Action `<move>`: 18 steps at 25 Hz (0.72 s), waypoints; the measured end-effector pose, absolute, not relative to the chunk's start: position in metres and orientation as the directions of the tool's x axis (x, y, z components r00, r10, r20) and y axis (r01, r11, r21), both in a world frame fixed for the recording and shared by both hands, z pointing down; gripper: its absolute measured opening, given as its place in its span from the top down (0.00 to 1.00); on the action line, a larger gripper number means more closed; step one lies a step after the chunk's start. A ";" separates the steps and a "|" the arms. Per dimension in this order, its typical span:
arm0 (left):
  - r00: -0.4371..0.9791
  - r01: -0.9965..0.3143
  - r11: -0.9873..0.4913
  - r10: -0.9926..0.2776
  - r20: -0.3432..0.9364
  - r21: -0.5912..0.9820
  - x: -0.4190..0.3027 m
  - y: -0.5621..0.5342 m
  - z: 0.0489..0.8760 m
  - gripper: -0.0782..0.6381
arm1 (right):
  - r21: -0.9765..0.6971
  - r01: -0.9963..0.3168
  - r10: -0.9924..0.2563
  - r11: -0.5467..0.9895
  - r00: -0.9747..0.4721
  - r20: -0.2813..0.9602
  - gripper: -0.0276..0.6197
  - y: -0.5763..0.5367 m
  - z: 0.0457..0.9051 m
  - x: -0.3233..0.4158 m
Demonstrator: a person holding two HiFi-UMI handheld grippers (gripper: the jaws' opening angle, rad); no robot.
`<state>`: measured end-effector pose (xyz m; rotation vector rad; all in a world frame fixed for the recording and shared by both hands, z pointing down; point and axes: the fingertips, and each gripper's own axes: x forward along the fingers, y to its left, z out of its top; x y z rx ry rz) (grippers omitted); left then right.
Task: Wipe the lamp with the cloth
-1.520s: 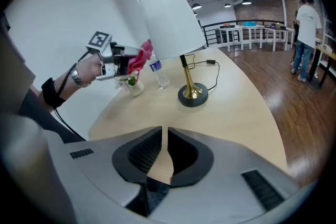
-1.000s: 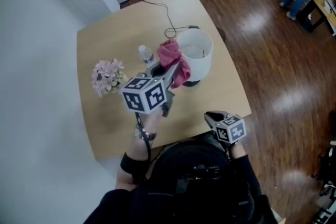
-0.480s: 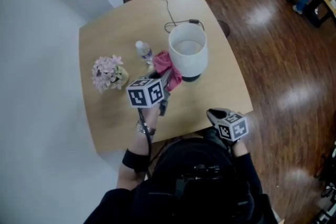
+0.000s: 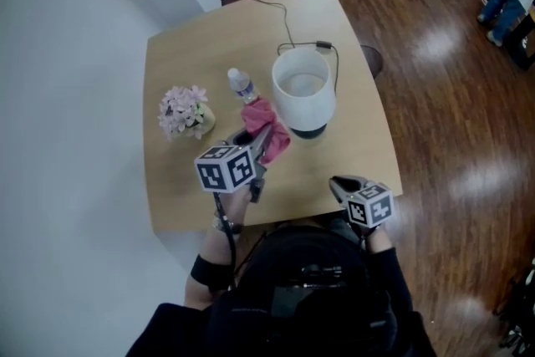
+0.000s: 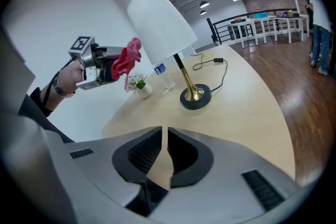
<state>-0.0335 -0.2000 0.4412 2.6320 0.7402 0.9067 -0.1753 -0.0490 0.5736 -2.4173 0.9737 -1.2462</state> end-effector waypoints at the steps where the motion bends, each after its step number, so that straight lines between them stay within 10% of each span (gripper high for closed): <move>1: 0.700 0.386 -0.829 0.549 0.456 0.405 -0.037 -0.195 0.418 0.73 | -0.497 -0.456 -0.670 -0.738 0.408 0.621 0.90 -0.046 0.573 -0.173; 7: 0.786 0.408 -0.830 0.532 0.316 0.381 -0.037 -0.155 0.336 0.73 | -0.502 -0.509 -0.707 -0.699 0.386 0.593 0.90 -0.019 0.570 -0.167; 18: 0.786 0.215 -0.919 0.364 0.499 0.331 -0.049 -0.129 0.430 0.73 | -0.488 -0.597 -0.741 -0.636 0.297 0.602 0.90 0.029 0.566 -0.179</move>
